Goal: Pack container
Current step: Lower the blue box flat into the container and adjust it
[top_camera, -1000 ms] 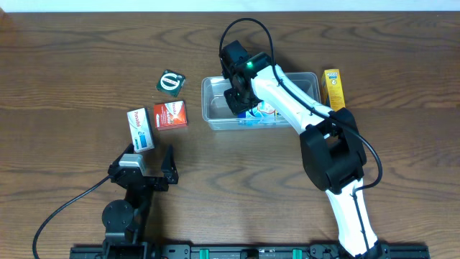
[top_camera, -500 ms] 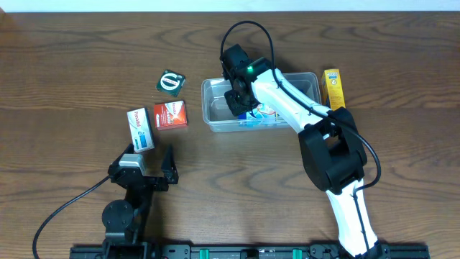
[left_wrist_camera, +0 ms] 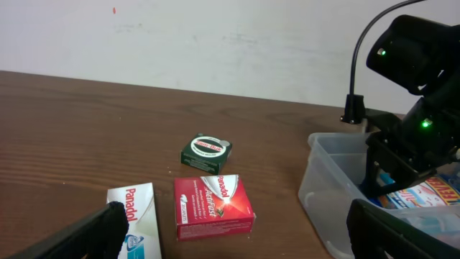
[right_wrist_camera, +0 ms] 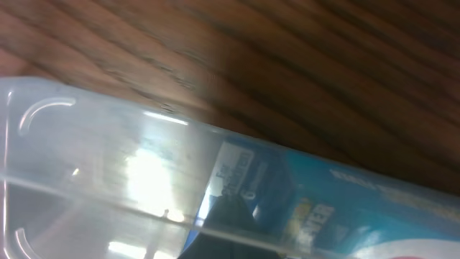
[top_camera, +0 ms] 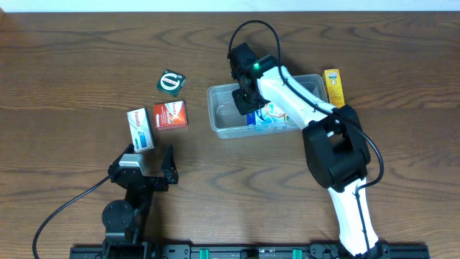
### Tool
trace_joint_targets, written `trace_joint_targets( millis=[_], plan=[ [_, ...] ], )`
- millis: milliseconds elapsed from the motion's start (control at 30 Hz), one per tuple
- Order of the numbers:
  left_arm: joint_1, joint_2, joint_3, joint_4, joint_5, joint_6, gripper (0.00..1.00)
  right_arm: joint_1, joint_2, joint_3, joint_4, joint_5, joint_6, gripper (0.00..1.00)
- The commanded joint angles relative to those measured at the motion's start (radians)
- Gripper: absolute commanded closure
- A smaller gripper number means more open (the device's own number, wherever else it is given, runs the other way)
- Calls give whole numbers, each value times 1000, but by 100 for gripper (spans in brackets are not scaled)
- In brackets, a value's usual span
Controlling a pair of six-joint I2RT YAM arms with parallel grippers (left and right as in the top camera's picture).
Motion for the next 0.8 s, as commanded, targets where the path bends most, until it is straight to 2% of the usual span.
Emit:
trace_joint_targets(
  millis=[0, 533, 767],
  plan=[
    [4, -6, -16, -35, 11, 10, 2, -17, 5, -25, -9, 27, -6, 99],
    [4, -6, -16, -35, 11, 10, 2, -16, -3, 29, -31, 29, -28, 97],
    [4, -6, -16, -35, 11, 10, 2, 1, -6, 103, -80, 3, -51, 90]
  ],
)
